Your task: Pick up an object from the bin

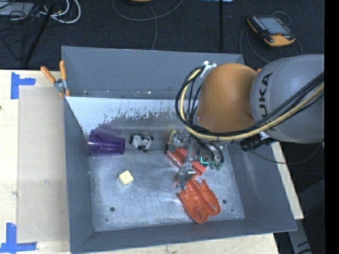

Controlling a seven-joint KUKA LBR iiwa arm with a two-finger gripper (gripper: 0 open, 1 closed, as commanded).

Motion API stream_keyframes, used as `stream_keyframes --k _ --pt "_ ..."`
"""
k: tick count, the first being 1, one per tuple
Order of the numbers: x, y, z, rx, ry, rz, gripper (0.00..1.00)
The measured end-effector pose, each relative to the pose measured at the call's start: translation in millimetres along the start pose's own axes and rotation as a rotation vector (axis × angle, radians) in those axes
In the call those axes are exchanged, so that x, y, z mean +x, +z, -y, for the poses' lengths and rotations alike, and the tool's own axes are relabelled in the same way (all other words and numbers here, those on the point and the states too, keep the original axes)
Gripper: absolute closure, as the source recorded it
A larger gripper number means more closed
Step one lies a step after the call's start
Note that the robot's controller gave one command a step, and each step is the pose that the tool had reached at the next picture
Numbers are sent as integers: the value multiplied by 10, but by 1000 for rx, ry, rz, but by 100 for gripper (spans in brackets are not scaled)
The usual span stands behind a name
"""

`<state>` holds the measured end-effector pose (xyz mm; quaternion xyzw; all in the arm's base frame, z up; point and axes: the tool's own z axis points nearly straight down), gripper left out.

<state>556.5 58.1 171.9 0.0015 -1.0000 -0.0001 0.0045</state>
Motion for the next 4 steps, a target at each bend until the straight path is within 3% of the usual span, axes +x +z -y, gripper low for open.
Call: stream_keyframes --k 1,2,3,4 --pt "-17 -41 2 0 1 7 0" --pt "145 365 207 -2 15 16 0" --pt "272 447 740 -1 -15 1 0" --pt "493 611 1080 4 -166 13 0"
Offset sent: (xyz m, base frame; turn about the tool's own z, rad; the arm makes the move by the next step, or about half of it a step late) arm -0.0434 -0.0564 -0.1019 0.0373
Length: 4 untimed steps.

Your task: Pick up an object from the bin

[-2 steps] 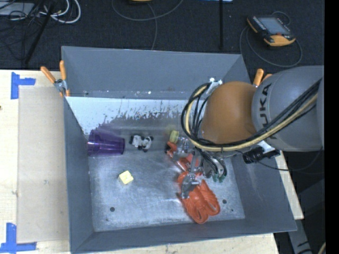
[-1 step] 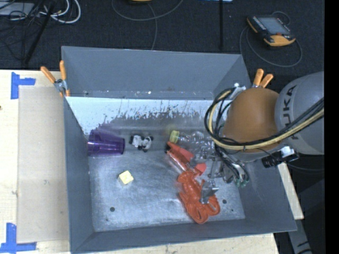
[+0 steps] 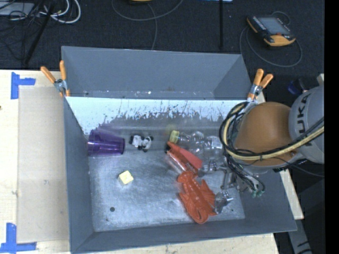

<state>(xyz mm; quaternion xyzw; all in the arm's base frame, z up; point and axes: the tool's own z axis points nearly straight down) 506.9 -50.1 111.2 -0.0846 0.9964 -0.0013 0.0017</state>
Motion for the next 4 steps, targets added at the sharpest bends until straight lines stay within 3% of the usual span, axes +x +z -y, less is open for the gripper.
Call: stream_keyframes --k 1,2,3,4 --pt "-116 249 -304 -1 -150 -7 0" --pt "-65 345 -682 7 -251 29 0" --pt "-19 374 -501 -4 18 4 100" --pt "-19 374 -502 -4 19 4 100"
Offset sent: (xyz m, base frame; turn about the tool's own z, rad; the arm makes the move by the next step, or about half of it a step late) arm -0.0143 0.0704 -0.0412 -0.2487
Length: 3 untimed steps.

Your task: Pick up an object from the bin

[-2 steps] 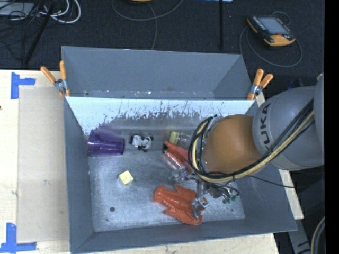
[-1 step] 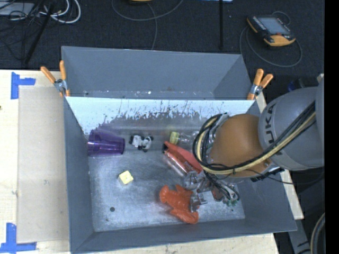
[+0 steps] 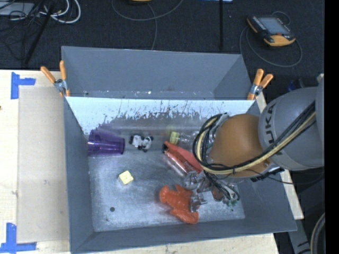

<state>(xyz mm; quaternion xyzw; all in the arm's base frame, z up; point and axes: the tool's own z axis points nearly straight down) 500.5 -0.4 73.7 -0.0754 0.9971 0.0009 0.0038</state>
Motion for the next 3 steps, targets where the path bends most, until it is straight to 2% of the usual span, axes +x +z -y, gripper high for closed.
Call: stream_keyframes --k 1,2,3 --pt "-252 -1144 187 1 40 -8 100" --pt "-251 -1143 188 1 41 -8 100" --pt "-169 -1522 168 -1 -20 -15 100"
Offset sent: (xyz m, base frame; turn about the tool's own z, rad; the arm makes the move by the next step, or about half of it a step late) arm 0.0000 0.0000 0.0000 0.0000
